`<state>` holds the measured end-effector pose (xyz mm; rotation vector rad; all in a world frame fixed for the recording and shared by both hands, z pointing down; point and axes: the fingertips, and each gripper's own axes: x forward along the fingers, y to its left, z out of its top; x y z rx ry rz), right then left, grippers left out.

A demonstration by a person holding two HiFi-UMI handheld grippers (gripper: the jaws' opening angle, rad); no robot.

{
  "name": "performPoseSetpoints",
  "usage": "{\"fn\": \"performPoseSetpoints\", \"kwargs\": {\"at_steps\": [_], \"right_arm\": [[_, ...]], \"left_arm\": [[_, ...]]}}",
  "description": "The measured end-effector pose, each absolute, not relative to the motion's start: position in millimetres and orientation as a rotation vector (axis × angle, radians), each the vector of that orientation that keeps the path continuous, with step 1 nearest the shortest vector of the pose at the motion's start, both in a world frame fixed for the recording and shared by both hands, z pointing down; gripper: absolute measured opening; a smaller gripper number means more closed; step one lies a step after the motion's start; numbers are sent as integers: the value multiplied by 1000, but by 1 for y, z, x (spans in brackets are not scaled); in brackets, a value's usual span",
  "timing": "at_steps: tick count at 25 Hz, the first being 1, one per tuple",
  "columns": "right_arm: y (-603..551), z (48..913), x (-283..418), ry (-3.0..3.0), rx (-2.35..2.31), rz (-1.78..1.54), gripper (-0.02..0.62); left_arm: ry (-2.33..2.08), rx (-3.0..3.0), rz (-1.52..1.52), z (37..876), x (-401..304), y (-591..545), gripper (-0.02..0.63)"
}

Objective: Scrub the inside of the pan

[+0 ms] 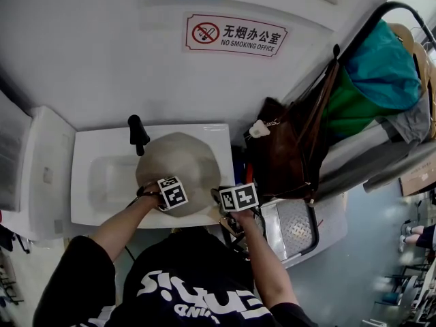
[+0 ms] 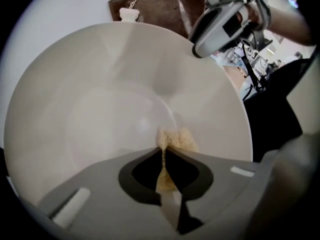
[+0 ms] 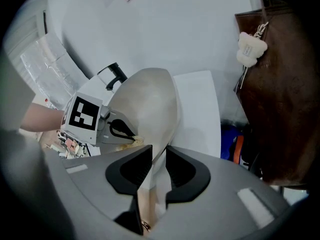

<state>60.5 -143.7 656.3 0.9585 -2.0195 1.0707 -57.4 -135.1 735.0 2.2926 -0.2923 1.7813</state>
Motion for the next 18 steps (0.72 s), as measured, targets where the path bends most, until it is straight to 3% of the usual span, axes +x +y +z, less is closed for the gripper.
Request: {"fn": "performPoseSetpoints", "kwargs": {"at_steps": [7,18], "right_arm": [[-144,655,60,-2026,950,1065,94],[-145,654,58,-2031,945,1065,94]], "left_arm": [[-377,2279,1871,736,-80,-153,21],[-921,2274,1892,716,-122,-228,20]]}}
